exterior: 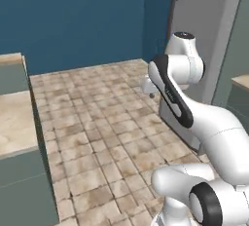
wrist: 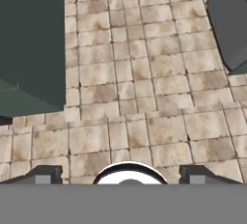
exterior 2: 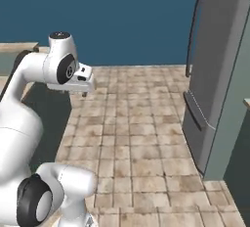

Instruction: Navigate to the coffee machine.

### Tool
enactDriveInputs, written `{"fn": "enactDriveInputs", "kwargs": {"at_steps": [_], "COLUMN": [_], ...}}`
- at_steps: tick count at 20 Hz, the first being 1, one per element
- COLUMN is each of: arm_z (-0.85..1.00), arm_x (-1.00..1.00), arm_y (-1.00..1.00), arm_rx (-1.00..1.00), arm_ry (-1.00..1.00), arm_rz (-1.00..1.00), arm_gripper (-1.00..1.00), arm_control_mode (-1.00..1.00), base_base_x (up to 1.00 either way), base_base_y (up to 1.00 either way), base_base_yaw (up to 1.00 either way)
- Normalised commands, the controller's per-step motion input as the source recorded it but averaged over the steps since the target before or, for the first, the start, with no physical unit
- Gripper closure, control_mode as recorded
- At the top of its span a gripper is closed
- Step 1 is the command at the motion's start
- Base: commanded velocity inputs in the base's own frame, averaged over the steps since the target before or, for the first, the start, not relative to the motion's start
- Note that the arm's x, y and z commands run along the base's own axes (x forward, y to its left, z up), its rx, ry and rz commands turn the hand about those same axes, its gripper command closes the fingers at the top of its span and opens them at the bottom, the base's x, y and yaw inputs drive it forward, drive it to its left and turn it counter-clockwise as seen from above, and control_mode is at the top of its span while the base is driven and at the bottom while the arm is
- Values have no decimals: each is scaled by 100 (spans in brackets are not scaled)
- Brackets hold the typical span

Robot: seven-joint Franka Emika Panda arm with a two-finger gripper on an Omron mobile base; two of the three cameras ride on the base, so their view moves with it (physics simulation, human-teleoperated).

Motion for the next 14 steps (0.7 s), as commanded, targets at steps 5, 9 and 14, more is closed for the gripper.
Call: {"fn": "enactDriveInputs", "kwargs": {"at_steps": [5,9,14], "arm_z": [0,0,0], "arm_x": [0,0,0], "arm_y": [0,0,0], "arm_rx": [0,0,0], "arm_ry": [0,0,0], "arm_rz": [0,0,0], "arm_gripper": [-100,-100,-100], "arm_control_mode": [100,100,100], "base_base_x": [55,52,73], "base_base_y": [-68,-45,-6], "base_base_yaw": [-62,-66,-63]}}
